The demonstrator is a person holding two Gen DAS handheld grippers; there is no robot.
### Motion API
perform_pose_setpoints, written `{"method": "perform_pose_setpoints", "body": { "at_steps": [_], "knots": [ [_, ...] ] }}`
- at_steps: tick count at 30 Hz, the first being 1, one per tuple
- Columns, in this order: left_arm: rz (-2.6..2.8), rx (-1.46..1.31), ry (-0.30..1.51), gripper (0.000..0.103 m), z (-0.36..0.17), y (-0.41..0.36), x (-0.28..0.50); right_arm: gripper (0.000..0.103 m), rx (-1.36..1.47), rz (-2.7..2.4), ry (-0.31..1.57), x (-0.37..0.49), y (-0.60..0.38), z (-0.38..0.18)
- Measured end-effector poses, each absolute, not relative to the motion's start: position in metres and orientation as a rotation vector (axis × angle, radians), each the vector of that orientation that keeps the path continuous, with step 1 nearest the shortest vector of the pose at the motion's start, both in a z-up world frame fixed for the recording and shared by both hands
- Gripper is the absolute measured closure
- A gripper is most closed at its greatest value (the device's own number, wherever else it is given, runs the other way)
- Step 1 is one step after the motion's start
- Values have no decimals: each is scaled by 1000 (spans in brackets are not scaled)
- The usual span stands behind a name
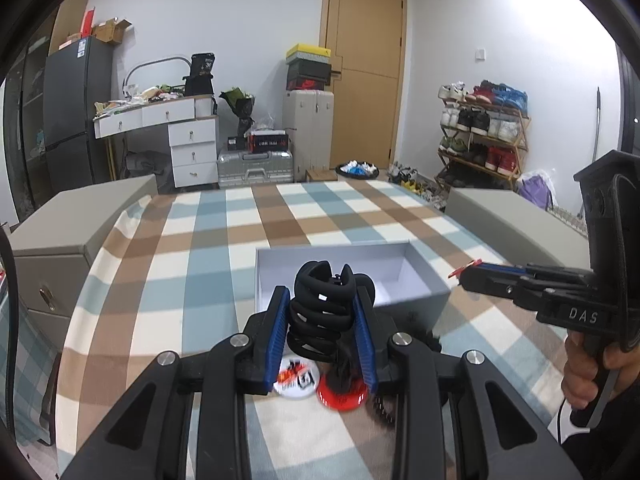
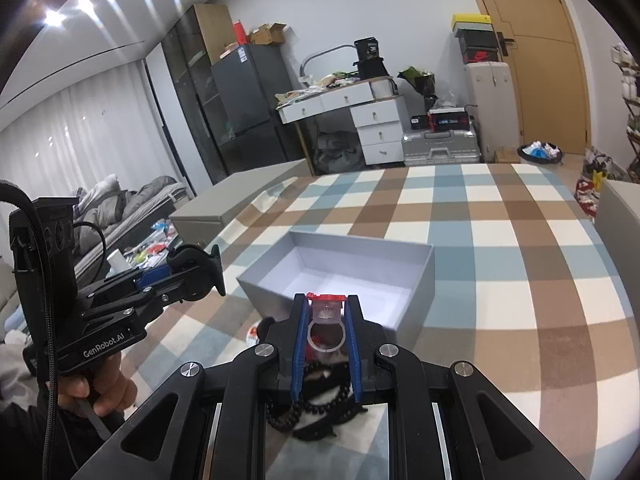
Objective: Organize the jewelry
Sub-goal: 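Carry the ring box into the grey box with the right tool while the left drops the tie in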
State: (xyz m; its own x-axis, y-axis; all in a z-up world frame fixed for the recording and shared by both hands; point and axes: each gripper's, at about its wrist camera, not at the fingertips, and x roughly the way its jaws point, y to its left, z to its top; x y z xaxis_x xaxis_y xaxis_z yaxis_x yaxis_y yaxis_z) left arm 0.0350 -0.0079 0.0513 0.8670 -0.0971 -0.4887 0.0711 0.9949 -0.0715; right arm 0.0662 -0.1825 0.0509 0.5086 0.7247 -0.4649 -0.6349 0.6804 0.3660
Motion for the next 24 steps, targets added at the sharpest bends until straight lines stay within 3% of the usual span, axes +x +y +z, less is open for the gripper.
{"method": "perform_pose_setpoints", "body": {
  "at_steps": [24],
  "knots": [
    [-43, -73, 537, 77, 42, -3, 75, 86, 179, 786, 680, 106, -155, 44]
  ]
}}
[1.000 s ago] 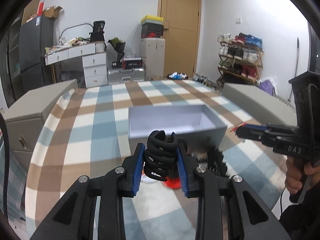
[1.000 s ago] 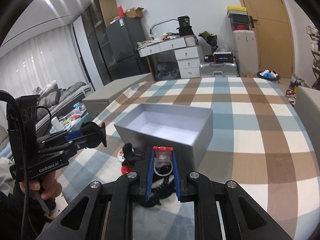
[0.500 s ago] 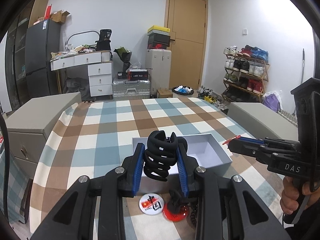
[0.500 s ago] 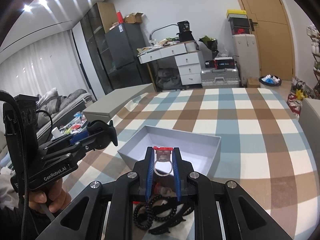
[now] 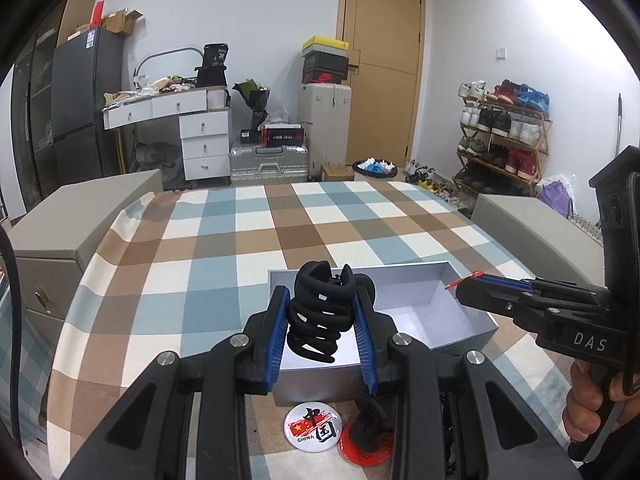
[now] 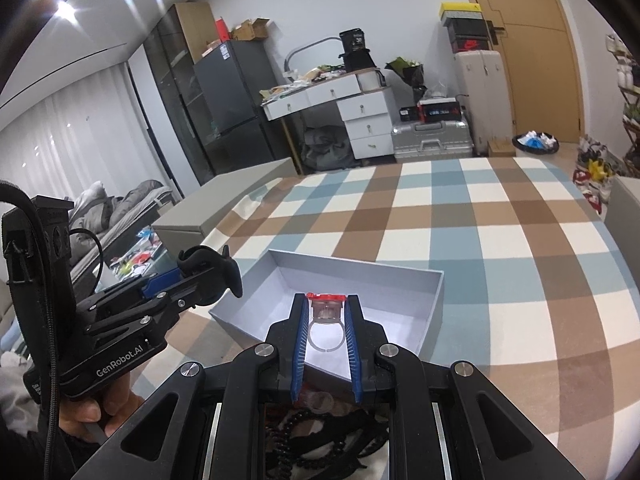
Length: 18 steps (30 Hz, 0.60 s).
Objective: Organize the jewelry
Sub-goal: 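Carry the ring box into the grey box with the right tool while the left drops the tie in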
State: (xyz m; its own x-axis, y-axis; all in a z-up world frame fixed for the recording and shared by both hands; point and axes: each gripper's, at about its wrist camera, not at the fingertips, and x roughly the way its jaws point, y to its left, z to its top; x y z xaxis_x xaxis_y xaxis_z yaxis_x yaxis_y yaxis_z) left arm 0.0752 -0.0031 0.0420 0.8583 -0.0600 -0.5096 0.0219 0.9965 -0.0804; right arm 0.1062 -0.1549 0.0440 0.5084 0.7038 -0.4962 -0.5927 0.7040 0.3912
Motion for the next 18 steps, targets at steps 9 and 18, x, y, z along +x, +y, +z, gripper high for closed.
{"method": "perform_pose_setpoints", "body": {
  "at_steps": [9, 18],
  "knots": [
    [-38, -35, 585, 77, 34, -12, 90, 86, 194, 775, 733, 116, -156, 29],
    [-54, 2, 650, 77, 24, -23, 97, 85, 194, 769, 766, 124, -157, 21]
  ]
}}
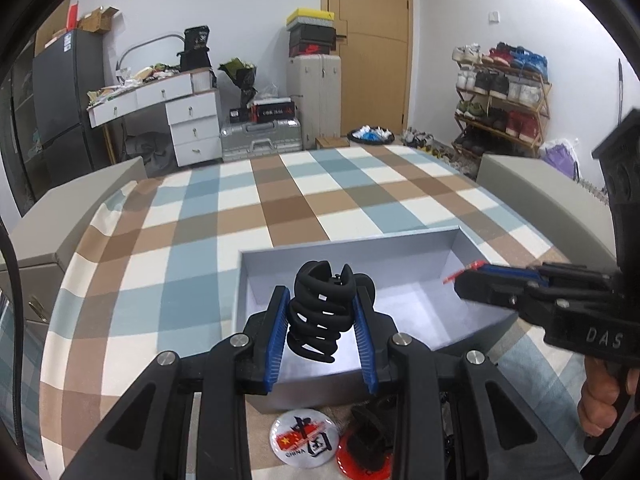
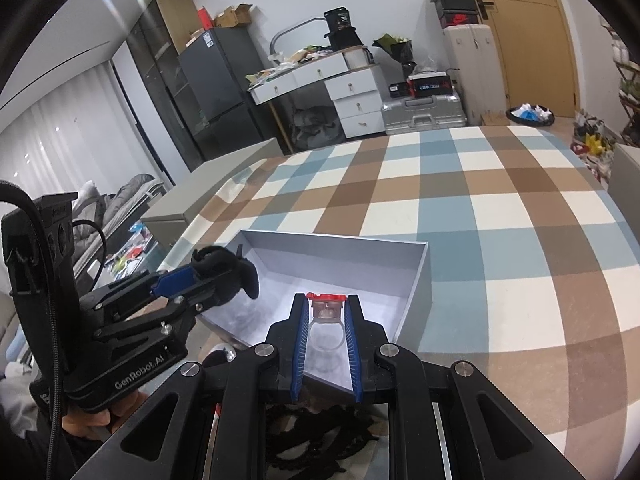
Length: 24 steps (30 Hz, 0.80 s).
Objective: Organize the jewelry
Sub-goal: 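Carry the ring box into the grey box with the right tool while the left drops the tie in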
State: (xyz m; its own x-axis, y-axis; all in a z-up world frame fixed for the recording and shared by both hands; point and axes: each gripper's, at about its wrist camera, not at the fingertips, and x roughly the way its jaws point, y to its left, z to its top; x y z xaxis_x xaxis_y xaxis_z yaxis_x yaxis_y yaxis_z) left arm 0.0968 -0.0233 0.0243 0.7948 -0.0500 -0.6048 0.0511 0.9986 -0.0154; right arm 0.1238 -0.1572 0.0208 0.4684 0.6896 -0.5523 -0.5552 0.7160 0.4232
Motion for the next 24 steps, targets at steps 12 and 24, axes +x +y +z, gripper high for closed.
{"method": "perform_pose_setpoints", "body": {
  "at_steps": [12, 24],
  "knots": [
    [-100, 26, 695, 77, 21, -32, 90, 89, 211, 772, 785, 128, -158, 18],
    [-108, -55, 605, 31, 36, -17, 63, 25, 154, 777, 658, 100, -165, 40]
  ]
}}
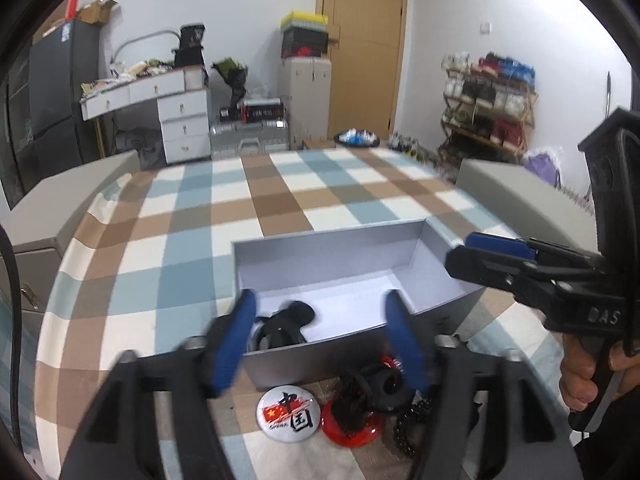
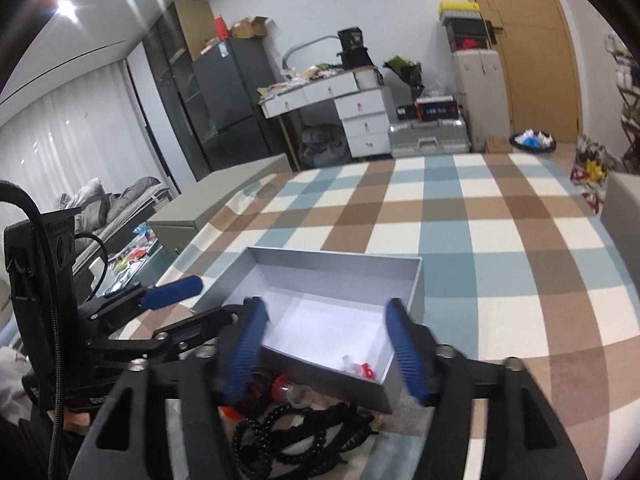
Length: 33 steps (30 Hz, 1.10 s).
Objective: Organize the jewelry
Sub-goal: 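Carry the ring box into the grey box with the right tool while the left drops the tie in, then withdraw both open tools from the grey box back toward the jewelry pile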
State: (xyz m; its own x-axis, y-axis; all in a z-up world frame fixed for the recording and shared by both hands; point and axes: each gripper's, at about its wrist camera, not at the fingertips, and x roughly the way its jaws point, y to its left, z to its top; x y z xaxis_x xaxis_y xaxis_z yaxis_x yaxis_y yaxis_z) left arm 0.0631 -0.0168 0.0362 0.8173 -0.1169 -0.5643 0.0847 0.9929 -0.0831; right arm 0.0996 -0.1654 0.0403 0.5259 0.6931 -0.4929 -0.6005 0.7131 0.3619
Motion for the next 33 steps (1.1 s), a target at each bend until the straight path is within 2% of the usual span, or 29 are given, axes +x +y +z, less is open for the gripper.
{"method": "perform_pose_setpoints", "body": {
  "at_steps": [1, 3, 7, 17, 33],
  "knots": [
    [-109, -60, 592, 27, 39, -15, 59, 20, 145, 768, 641, 95, -167, 44],
    [-96, -71, 571, 16, 43, -12, 50, 0, 132, 744, 614, 87, -171, 49],
    [-63, -86, 552, 2, 41, -6, 37, 0, 120, 721, 586, 71, -179, 52],
    [-37, -103, 579, 1, 14, -3, 25, 0, 73, 713, 633, 47, -178, 32],
    [63, -78, 592, 1, -1, -13, 17, 0, 23, 705, 757, 40, -170, -1]
  ]
}}
